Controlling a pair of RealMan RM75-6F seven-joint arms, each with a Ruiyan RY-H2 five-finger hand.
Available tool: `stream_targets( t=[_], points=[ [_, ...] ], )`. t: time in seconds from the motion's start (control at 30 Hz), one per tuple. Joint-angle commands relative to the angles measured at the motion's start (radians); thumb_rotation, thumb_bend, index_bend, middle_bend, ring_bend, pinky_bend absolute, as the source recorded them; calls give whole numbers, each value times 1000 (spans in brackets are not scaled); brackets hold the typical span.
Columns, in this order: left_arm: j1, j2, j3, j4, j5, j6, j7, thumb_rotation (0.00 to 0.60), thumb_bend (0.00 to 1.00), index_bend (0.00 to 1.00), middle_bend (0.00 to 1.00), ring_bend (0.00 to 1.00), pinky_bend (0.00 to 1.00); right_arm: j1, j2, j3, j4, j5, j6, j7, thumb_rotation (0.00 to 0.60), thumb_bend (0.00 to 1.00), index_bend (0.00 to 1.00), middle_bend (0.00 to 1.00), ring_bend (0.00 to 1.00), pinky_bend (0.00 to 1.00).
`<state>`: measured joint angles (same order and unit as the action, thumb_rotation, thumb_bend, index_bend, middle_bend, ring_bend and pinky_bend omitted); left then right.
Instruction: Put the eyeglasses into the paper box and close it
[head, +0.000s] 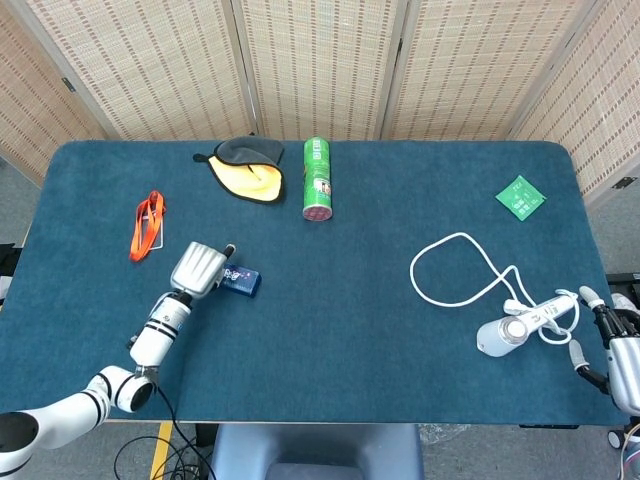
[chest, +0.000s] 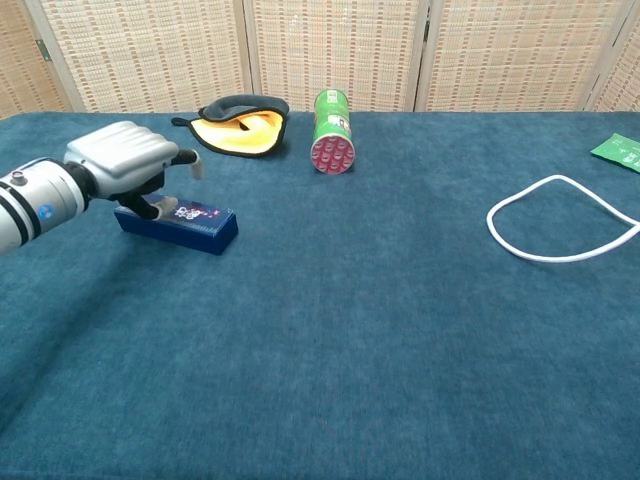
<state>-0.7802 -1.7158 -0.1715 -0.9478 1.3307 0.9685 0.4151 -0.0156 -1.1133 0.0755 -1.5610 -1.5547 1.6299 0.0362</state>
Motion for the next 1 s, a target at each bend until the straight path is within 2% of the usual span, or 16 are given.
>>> stream_targets(
  t=[0.03, 0.13, 0.27, 0.5, 0.73, 0.87, 1.0],
  points=[
    [-2, -4, -6, 5, -11, 0, 8, 600, 439, 201, 958, 878, 968, 0, 0, 0, 1, 0, 0, 0, 600, 421, 100, 255, 409, 243],
    [-2, -5, -7, 5, -22, -4, 16, 600, 381, 191, 958, 878, 967, 0, 0, 0, 1, 1, 0, 1, 600, 421, 100, 255, 409, 244],
    [7, 17, -19, -34, -49, -5, 16, 600, 373, 189, 958, 877, 967, -2, 2, 1, 1, -1, 5, 3, 600, 421, 100, 255, 409, 243],
    [38, 136, -32, -235, -138, -30, 73, 600, 373, 190, 945, 871, 961, -1, 2, 2, 2, -3, 7, 4, 600, 421, 100, 255, 409, 243],
    [91, 198, -31, -360, -163, 43, 55, 600, 373, 200, 856, 791, 934, -1, 12, 3, -5, 1, 3, -2, 600, 421, 100, 255, 409, 243],
    [116, 215, -14, -378, -172, 60, 43, 600, 373, 200, 831, 766, 929, -1, 19, 3, -11, 0, 1, -4, 600, 421, 100, 255, 409, 244],
    [115, 200, 6, -339, -170, 38, 28, 600, 373, 199, 831, 766, 928, 1, 22, 4, -15, 1, -2, -6, 600, 421, 100, 255, 409, 244]
  ],
)
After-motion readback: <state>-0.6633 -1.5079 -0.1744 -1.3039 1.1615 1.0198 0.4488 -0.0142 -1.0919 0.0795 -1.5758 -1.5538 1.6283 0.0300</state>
